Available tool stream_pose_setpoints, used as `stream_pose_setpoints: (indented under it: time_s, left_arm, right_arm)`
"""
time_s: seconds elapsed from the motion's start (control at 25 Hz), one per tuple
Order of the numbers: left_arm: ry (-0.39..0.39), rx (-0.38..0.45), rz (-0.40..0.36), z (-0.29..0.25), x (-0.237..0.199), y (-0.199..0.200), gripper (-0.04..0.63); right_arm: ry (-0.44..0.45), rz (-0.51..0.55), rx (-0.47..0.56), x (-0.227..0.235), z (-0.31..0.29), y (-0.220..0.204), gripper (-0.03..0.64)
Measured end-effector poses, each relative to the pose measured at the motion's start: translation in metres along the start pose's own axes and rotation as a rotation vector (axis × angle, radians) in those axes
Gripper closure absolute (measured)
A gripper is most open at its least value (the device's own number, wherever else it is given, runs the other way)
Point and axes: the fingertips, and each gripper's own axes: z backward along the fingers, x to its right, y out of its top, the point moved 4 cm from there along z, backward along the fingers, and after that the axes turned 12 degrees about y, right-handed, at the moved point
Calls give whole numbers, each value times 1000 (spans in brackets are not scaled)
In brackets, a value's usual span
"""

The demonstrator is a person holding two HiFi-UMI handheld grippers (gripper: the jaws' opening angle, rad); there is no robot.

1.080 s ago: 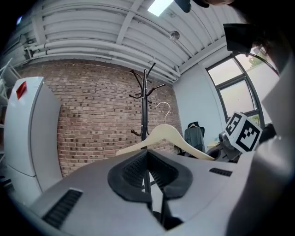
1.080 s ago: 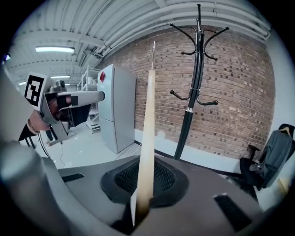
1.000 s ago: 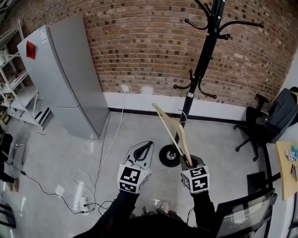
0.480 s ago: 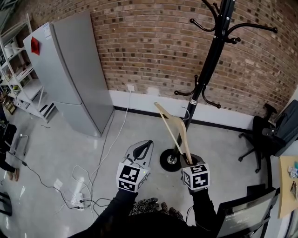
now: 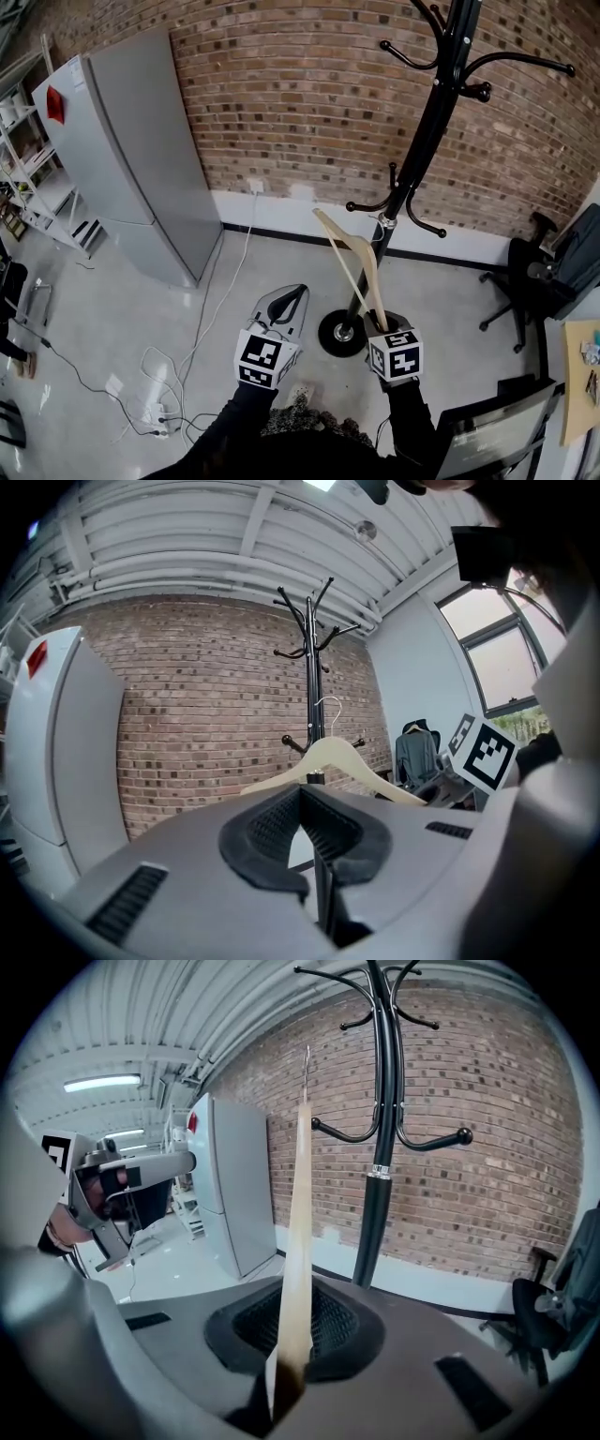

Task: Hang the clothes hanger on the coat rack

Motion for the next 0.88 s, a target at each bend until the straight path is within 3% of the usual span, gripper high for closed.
stream_pose_setpoints:
  time_s: [0.4,0.88]
  left_arm:
    - [-24,4,1,-68,-33,3,588]
    - [-55,-50,12,-109,-49,-18,588]
  right_arm:
    - [-24,-69,-23,47,-47,17,578]
    - [-27,-121,-71,72,-85,12,578]
